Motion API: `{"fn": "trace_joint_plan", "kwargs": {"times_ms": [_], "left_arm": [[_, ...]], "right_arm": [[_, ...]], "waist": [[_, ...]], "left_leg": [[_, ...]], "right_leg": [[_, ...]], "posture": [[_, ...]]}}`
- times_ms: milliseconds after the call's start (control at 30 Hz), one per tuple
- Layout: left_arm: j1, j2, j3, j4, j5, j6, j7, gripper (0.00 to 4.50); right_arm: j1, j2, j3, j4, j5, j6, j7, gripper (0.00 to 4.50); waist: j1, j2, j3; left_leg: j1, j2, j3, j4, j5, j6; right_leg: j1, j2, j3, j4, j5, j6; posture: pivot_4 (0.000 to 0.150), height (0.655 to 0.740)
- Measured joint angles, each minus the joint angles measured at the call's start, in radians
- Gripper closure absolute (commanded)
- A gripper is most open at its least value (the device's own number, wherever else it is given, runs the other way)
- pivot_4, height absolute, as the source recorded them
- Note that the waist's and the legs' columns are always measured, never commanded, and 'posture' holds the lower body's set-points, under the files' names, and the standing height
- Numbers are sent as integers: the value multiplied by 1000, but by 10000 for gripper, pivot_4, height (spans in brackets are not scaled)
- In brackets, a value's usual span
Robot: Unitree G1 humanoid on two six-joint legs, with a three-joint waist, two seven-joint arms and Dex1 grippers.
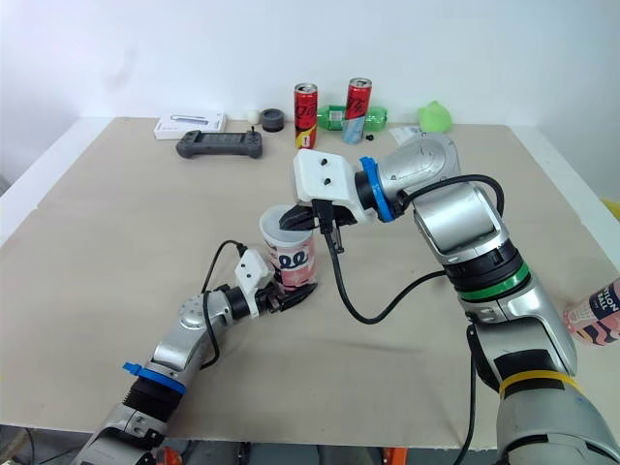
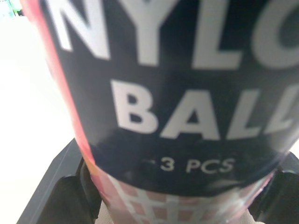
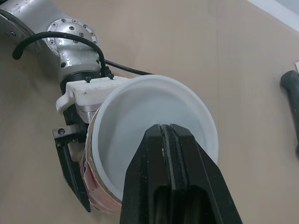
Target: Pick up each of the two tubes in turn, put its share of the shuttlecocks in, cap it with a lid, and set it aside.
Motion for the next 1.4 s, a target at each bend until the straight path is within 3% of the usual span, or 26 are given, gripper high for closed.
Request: {"fn": "trace_joint_plan", "kwargs": {"times_ms": [733,1400], "left_arm": [[3,1,0,-1,5,-1,1,12503],[15,-1,-4,19,17,5,7,12503]], "right_arm": [[24,-6,8,-50,-41,0,8,44640],[83,17,38,-79,-195,-120,8,44640]], "waist": [[0,1,-1],[-1,-1,-26]], "left_leg": [[2,0,0,0,0,0],[14,1,0,-1,-5,-4]], "right_leg": [[1,0,0,0,0,0],[11,0,-1,0,-5,-3]], "posture": [[1500,7400],[1500,7400]]}}
